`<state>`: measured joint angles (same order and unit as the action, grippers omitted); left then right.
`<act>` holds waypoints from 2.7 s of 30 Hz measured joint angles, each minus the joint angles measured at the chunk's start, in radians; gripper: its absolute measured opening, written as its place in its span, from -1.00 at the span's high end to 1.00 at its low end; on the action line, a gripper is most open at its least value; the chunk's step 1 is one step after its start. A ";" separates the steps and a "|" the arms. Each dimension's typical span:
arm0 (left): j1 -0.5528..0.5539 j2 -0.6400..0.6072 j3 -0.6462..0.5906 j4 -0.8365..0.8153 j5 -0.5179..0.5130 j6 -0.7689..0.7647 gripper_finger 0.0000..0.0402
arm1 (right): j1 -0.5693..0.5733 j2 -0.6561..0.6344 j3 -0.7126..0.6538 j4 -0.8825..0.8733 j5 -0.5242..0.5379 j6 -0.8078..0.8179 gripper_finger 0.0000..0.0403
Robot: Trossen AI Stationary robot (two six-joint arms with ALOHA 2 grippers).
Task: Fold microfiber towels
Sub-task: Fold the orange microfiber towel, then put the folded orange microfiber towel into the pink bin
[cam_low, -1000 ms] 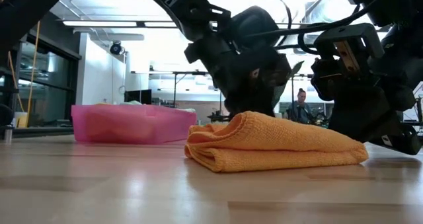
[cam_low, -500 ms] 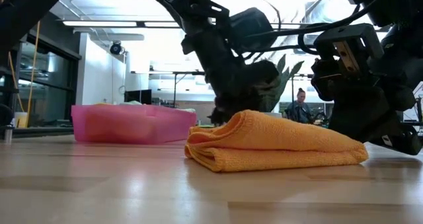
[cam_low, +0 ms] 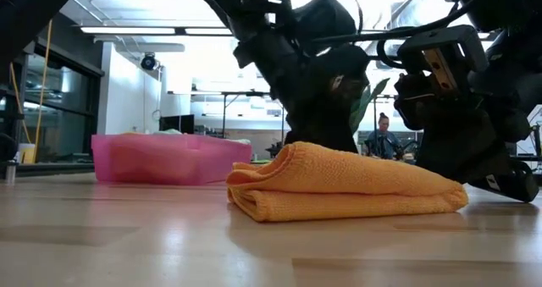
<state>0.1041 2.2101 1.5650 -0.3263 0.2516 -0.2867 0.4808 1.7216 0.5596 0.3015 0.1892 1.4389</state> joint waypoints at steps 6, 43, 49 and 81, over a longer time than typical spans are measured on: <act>-0.001 -0.099 0.003 -0.177 -0.084 0.083 1.00 | -0.003 0.006 0.019 -0.001 0.038 0.026 1.00; -0.431 -0.266 -0.451 0.390 -0.494 -0.497 1.00 | -0.094 -0.234 0.045 -0.354 0.063 0.066 1.00; -0.409 -0.206 -0.421 0.262 -0.470 -0.496 1.00 | -0.107 -0.149 0.047 -0.285 0.004 0.049 1.00; -0.295 -0.517 -0.425 -0.266 -0.520 0.028 1.00 | -0.017 -0.200 0.127 -0.268 0.080 -0.032 1.00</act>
<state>-0.1910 1.6928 1.1401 -0.5921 -0.2680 -0.2591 0.4641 1.5217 0.6865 0.0332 0.2690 1.4069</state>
